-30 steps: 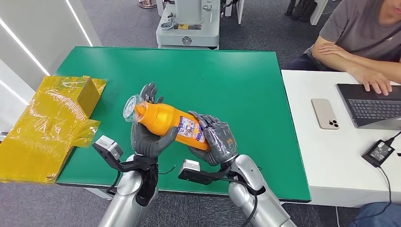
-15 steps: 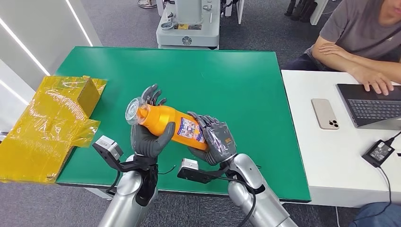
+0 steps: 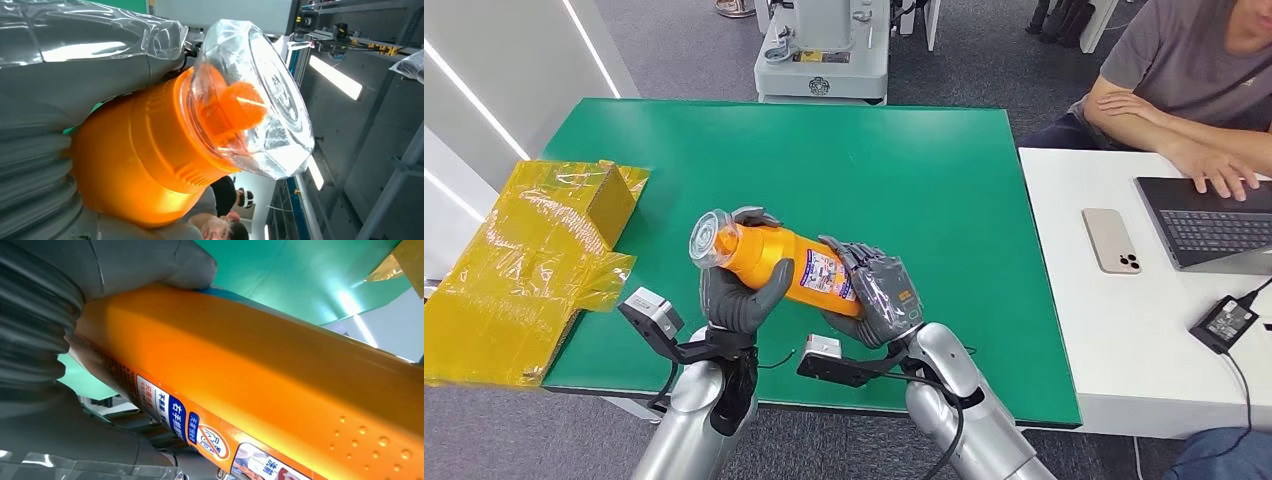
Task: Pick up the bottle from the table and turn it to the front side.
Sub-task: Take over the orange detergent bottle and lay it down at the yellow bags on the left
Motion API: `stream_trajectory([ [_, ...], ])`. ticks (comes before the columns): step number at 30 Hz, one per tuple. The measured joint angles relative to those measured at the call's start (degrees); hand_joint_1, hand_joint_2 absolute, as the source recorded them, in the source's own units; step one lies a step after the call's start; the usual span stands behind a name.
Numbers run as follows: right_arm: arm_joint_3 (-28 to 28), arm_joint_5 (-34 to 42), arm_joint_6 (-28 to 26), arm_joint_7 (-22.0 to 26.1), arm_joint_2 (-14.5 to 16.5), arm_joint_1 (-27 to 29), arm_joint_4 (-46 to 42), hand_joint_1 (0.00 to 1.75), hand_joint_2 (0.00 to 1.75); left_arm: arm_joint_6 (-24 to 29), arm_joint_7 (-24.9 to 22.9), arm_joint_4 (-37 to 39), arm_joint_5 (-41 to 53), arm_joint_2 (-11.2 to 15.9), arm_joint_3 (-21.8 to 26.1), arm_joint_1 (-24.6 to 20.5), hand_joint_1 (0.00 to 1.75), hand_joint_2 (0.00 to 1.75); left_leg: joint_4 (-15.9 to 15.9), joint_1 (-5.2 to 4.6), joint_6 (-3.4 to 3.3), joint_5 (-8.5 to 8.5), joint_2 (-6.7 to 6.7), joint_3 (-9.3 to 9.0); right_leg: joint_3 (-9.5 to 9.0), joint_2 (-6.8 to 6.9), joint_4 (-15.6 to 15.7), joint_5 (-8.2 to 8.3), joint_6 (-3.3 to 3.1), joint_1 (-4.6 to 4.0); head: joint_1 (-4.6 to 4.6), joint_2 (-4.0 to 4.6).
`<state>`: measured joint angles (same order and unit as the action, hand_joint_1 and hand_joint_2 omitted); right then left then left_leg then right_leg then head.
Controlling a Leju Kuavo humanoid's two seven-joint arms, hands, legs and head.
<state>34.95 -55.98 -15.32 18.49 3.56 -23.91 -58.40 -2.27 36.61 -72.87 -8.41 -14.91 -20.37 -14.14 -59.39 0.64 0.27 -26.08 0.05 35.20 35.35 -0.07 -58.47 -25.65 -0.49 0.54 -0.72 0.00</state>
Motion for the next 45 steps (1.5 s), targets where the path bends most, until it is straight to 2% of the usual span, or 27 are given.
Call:
stream_trajectory([
  [10,0.09,-0.04,-0.04,-0.02,0.0,-0.01,0.46,1.75,1.75,-0.11,0.0,0.37,0.01,0.0,0.02,-0.04,1.75,1.75,0.0,0.0,0.0,0.0,0.0,0.0,0.0,0.0,0.0,0.0,0.0,0.0,-0.01,0.0],
  [11,0.09,-0.09,-0.07,-0.03,0.0,-0.01,0.49,1.69,1.75,-0.11,0.0,0.38,0.02,0.0,0.02,-0.04,1.75,1.75,0.0,0.0,0.0,0.0,0.0,0.0,0.0,0.0,0.0,0.0,0.0,0.0,-0.01,0.0],
  [12,0.08,-0.19,-0.11,-0.04,0.0,-0.01,0.51,1.58,1.75,-0.12,0.0,0.38,0.04,0.0,0.02,-0.04,1.75,1.75,0.0,0.0,0.0,0.0,0.0,0.0,0.0,0.0,0.0,0.0,0.0,0.0,0.0,0.0],
  [14,0.07,-0.4,-0.32,-0.08,0.0,-0.01,0.6,0.7,1.75,-0.15,0.0,0.41,0.13,0.0,0.02,-0.04,1.75,1.75,0.0,0.0,0.0,0.0,0.0,0.0,0.0,0.0,0.0,0.0,0.0,0.0,0.0,0.0],
  [16,0.07,-0.29,-0.98,-0.17,0.0,0.03,0.66,0.0,1.75,-0.21,0.0,0.43,0.33,0.0,0.02,-0.06,1.75,1.75,0.0,0.0,0.0,0.0,0.0,0.0,0.0,0.0,0.0,0.0,0.0,0.0,-0.01,0.0],
  [23,-0.09,6.52,-4.28,1.42,0.09,1.81,-1.95,0.0,1.75,0.34,0.01,0.42,0.8,-0.01,0.02,-0.14,1.75,1.75,0.0,0.0,0.0,0.0,0.01,0.01,-0.01,0.01,0.0,0.0,0.0,0.0,-0.01,0.0],
  [36,-1.25,21.44,-15.65,7.35,1.13,10.62,-19.32,0.0,1.75,2.64,-0.26,0.22,1.5,-0.02,0.02,0.34,1.75,1.75,0.01,0.0,0.0,-0.01,0.04,0.02,-0.01,0.04,0.01,-0.02,0.02,0.0,-0.01,0.0],
  [42,-1.16,25.62,-20.3,11.68,1.85,13.66,-25.68,0.0,1.75,6.2,-1.32,0.08,3.74,0.19,0.51,0.35,1.75,1.75,0.01,0.0,0.01,-0.01,0.03,0.02,-0.01,0.03,0.0,-0.02,0.02,0.0,-0.01,0.0],
  [45,-1.25,28.25,-22.57,15.34,2.34,15.1,-28.27,0.0,1.75,10.68,-0.79,-0.87,7.77,0.62,1.59,0.33,1.75,1.75,0.01,0.0,0.01,-0.01,0.03,0.02,0.0,0.03,0.0,-0.02,0.02,0.0,-0.01,0.0],
])
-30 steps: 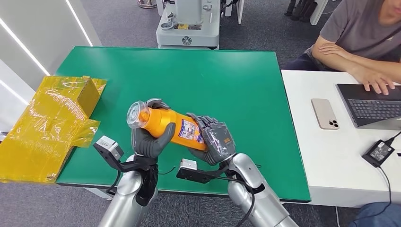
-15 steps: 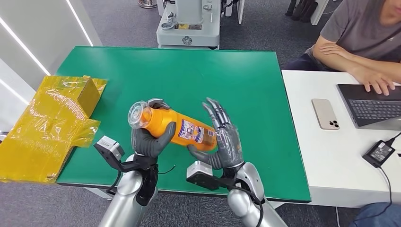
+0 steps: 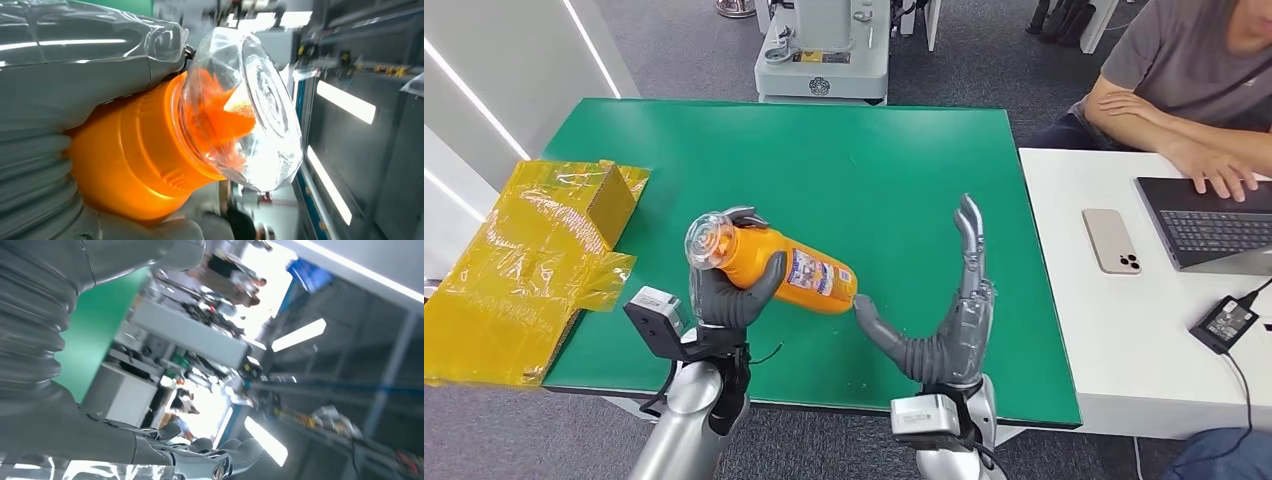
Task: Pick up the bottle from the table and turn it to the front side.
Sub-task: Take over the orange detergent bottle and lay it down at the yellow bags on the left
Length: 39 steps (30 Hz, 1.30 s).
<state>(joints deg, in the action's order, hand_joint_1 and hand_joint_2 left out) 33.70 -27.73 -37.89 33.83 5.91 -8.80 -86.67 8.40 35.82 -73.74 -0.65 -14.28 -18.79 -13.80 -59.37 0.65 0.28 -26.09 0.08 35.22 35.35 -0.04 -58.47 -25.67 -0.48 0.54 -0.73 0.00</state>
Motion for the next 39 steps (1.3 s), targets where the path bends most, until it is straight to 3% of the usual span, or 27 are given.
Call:
stream_trajectory([
  [4,-2.0,3.45,-0.78,5.43,2.16,2.47,-2.51,0.0,1.75,7.38,0.7,-2.66,7.55,1.3,1.62,-0.04,1.75,1.75,0.03,0.01,0.01,0.0,0.0,-0.01,0.0,0.0,0.0,-0.01,-0.01,0.0,-0.01,0.0],
  [13,-3.93,7.13,-0.82,6.29,3.24,5.95,-2.95,0.0,1.75,20.29,0.02,-8.44,21.34,7.79,4.3,-0.92,1.75,1.75,0.05,0.01,0.01,0.01,-0.03,-0.02,-0.01,-0.01,-0.01,-0.01,-0.01,-0.01,0.0,0.0],
  [19,-4.11,8.33,-0.82,6.3,3.63,6.22,-1.92,0.0,1.75,26.56,-3.45,-8.14,31.55,14.12,4.45,-5.01,1.75,1.75,0.05,0.01,0.01,0.03,-0.03,-0.04,-0.01,-0.01,-0.02,-0.01,-0.02,-0.01,0.0,0.0],
  [23,-4.24,9.19,-0.82,6.32,3.83,6.17,-1.17,0.0,1.75,30.41,-8.92,-4.22,44.82,18.6,4.45,-9.3,1.75,1.75,0.04,0.01,0.02,0.04,-0.05,-0.06,-0.01,-0.04,-0.05,0.02,-0.04,-0.01,0.01,0.0],
  [30,-4.13,11.4,-0.81,6.17,3.91,5.81,0.13,0.0,1.75,30.86,-14.51,7.33,71.04,24.21,4.43,-15.0,1.75,1.75,0.05,0.0,0.02,0.04,-0.12,-0.08,-0.01,-0.12,-0.07,0.03,-0.06,-0.01,0.01,0.0],
  [39,-3.77,12.0,-0.8,5.91,3.93,5.27,1.45,0.0,1.75,30.79,-17.36,20.51,78.26,26.2,4.05,-18.57,1.75,1.75,0.04,0.0,0.03,0.04,-0.12,-0.07,0.01,-0.13,-0.05,0.01,-0.05,-0.01,0.02,0.0],
])
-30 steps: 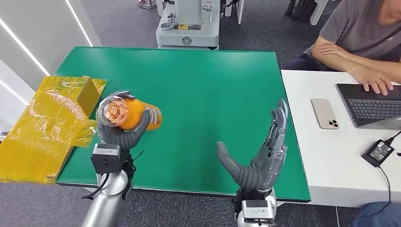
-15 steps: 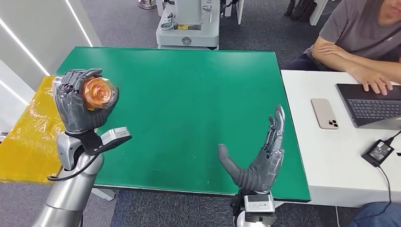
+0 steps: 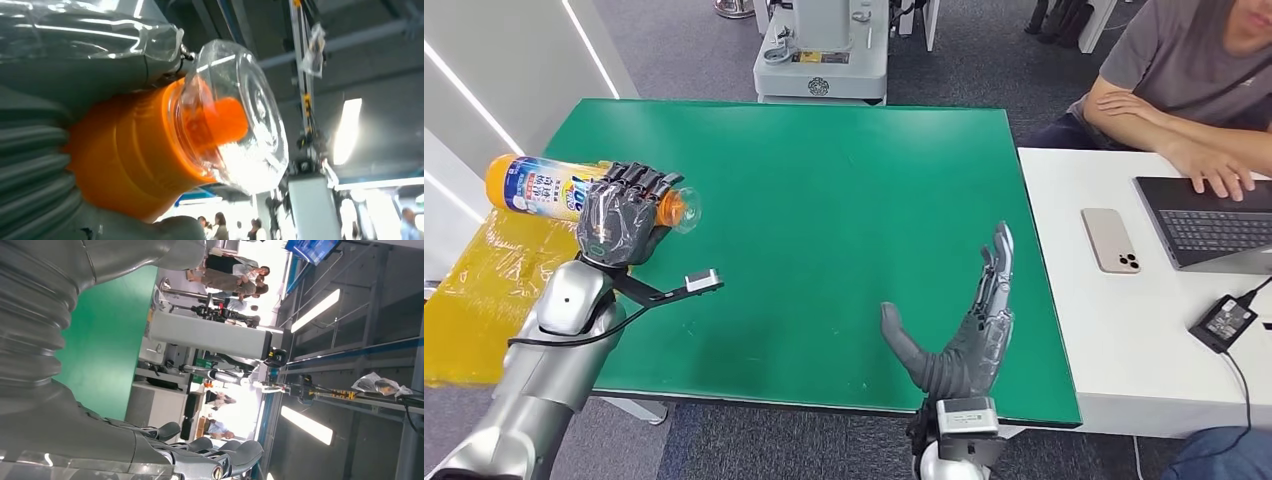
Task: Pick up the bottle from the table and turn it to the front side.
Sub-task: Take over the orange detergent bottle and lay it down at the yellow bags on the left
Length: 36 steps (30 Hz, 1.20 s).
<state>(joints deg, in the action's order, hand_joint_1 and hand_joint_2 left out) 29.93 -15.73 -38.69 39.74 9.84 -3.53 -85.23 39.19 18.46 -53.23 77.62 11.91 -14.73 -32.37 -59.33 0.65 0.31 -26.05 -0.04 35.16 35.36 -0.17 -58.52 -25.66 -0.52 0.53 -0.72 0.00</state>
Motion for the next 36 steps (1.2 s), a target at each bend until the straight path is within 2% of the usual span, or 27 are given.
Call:
stream_trajectory([
  [6,0.02,-0.86,0.0,0.04,-0.02,0.33,-0.07,0.0,1.75,-4.44,-5.18,16.73,4.79,1.28,-2.65,-7.17,1.75,1.75,0.0,0.01,0.04,0.03,-0.06,-0.04,0.0,-0.06,-0.03,0.05,-0.05,0.0,0.0,0.0],
  [13,-0.02,-1.71,0.14,-0.33,-0.02,0.51,-0.2,0.0,1.75,-9.88,-8.1,26.6,7.62,2.45,-5.19,-10.72,1.75,1.75,0.0,0.01,0.04,0.03,-0.04,-0.01,0.02,-0.06,-0.03,0.03,-0.04,0.0,0.0,0.0],
  [18,-0.1,-3.04,0.36,-0.76,0.0,0.48,-0.46,0.0,1.75,-18.55,-3.69,30.32,7.38,2.8,-6.15,-11.17,1.75,1.75,0.01,0.01,0.05,0.03,-0.04,0.0,0.02,-0.05,-0.02,0.03,-0.03,0.0,0.0,0.0],
  [20,-0.11,-3.25,0.37,-0.93,0.0,0.41,-0.59,0.0,1.75,-20.11,-2.3,31.34,7.21,2.81,-6.31,-11.15,1.75,1.75,0.01,0.01,0.05,0.03,-0.03,0.0,0.02,-0.04,-0.03,0.03,-0.03,0.0,0.0,0.0],
  [36,-0.12,-3.87,0.39,-1.27,0.14,-0.05,-0.63,0.0,1.75,-21.03,-1.58,33.87,7.04,2.8,-6.39,-11.16,1.75,1.75,0.0,0.01,0.05,0.03,-0.02,0.0,0.02,-0.04,-0.03,0.03,-0.03,0.0,-0.01,0.0],
])
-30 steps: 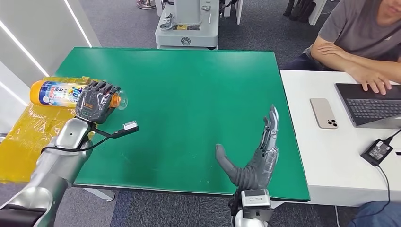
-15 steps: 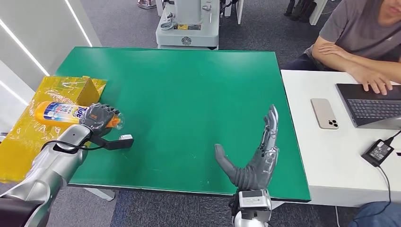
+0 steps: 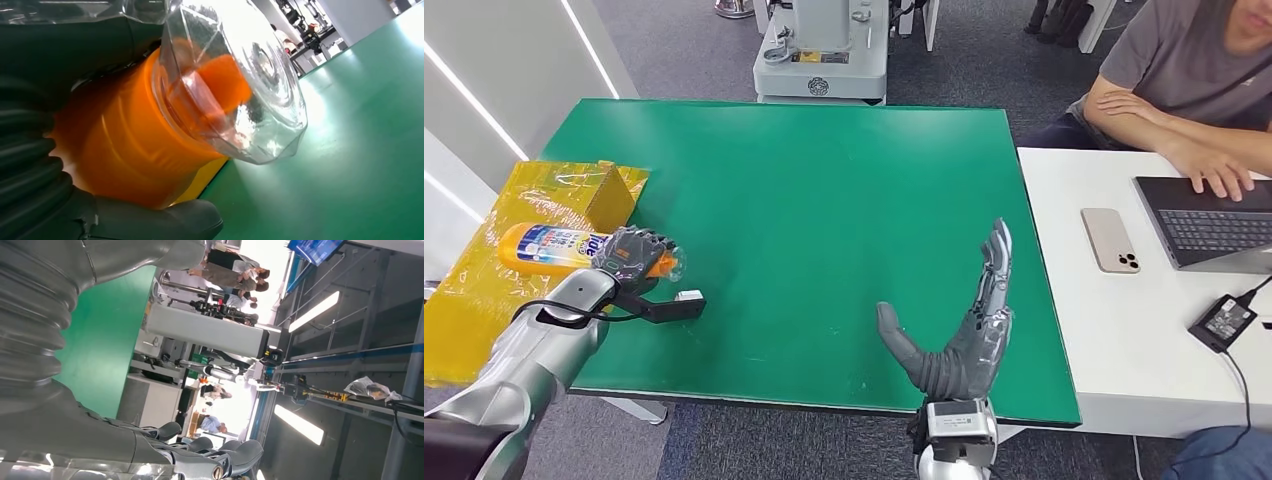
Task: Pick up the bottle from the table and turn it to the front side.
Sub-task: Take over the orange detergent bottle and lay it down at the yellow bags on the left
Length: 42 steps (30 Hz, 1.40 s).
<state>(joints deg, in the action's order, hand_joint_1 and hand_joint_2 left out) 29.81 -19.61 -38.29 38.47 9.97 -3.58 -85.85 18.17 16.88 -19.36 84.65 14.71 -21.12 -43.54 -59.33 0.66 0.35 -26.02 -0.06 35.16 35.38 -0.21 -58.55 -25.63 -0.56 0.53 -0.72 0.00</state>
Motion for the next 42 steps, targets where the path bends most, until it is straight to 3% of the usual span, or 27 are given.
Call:
stream_trajectory([
  [42,0.0,0.0,0.0,0.0,0.04,-0.02,0.0,0.0,1.75,-0.01,0.0,0.28,0.0,0.0,-0.01,0.0,1.75,1.75,0.0,0.0,0.0,0.0,0.0,0.0,0.0,0.0,0.0,0.0,0.0,0.0,0.0,0.0],
])
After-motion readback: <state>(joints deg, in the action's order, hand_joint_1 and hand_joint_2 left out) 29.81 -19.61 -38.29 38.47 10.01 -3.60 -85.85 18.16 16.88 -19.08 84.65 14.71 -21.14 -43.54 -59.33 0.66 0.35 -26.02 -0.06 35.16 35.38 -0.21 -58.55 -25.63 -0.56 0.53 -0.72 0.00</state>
